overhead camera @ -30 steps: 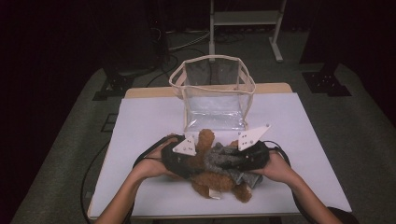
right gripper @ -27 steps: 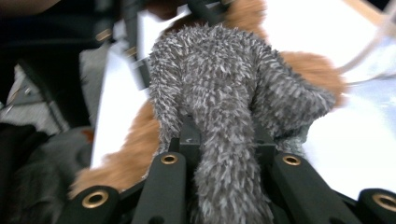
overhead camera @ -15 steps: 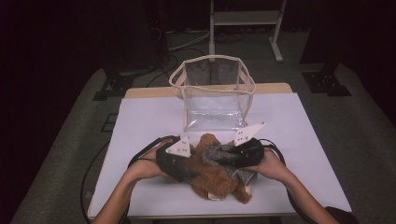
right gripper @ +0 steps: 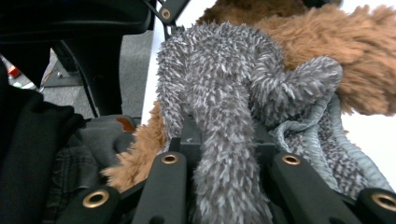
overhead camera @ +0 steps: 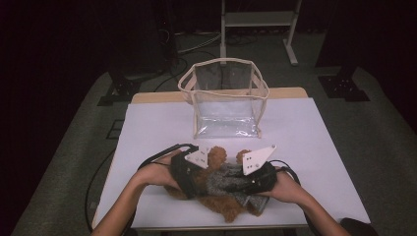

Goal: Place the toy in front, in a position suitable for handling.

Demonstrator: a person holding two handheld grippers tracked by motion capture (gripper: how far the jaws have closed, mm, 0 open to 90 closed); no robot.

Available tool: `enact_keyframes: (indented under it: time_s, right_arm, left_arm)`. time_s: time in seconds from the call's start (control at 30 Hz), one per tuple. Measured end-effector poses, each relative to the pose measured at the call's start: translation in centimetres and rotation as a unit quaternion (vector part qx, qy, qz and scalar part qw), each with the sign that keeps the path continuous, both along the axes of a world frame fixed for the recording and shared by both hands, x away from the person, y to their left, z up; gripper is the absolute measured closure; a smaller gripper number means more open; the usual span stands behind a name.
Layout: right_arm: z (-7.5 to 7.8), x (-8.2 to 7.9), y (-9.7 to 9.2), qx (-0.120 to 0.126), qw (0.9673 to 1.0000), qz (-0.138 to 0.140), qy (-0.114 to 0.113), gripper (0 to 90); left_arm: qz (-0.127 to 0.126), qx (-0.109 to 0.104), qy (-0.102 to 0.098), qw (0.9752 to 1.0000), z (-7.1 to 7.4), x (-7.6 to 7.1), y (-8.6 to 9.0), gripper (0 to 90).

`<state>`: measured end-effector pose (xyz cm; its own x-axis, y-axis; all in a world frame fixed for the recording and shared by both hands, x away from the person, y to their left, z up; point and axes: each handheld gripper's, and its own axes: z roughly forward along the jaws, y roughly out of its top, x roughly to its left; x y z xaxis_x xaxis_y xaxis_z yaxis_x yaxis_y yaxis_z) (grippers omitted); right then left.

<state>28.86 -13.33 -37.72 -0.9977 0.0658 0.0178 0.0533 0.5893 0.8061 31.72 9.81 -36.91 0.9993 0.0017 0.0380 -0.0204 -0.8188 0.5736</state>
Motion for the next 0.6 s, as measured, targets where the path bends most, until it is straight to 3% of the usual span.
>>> enact_keyframes:
  time_s: [0.07,0.13,0.2,0.27,0.37,0.47,0.53,0.6]
  right_arm:
    - [0.0,-0.1,0.0,0.001,1.0,-0.001,0.0,73.3]
    - [0.0,0.0,-0.1,0.004,1.0,-0.003,-0.001,73.0]
    - [0.0,0.1,-0.4,0.011,0.9999,-0.009,0.001,72.6]
    - [0.4,0.5,-0.8,0.021,0.9996,-0.016,0.0,72.3]
    - [1.1,1.2,-1.0,0.02,0.9993,-0.03,-0.01,71.6]
    - [1.9,2.1,-1.1,0.012,0.9991,-0.038,-0.015,71.4]
    - [2.2,2.7,-1.2,0.011,0.999,-0.042,-0.012,71.3]
    - [2.3,3.0,-1.1,0.001,0.999,-0.043,-0.015,71.2]
  left_arm:
    - [-0.011,0.001,0.001,0.9999,0.0,-0.2,-0.5,5.6]
    - [-0.02,0.008,-0.012,0.9997,-0.1,-0.5,-0.9,22.0]
    - [-0.01,0.005,-0.019,0.9998,0.3,-0.6,-0.8,38.0]
    - [0.008,-0.007,-0.021,0.9997,0.7,-0.5,-0.4,47.1]
    - [0.041,-0.031,-0.026,0.9983,0.9,-0.3,-0.1,50.3]
    - [0.064,-0.064,-0.032,0.9954,0.9,0.0,0.4,51.5]
    - [0.078,-0.075,-0.038,0.9934,0.7,0.1,0.6,51.5]
    - [0.078,-0.075,-0.033,0.9936,0.4,0.0,0.6,51.3]
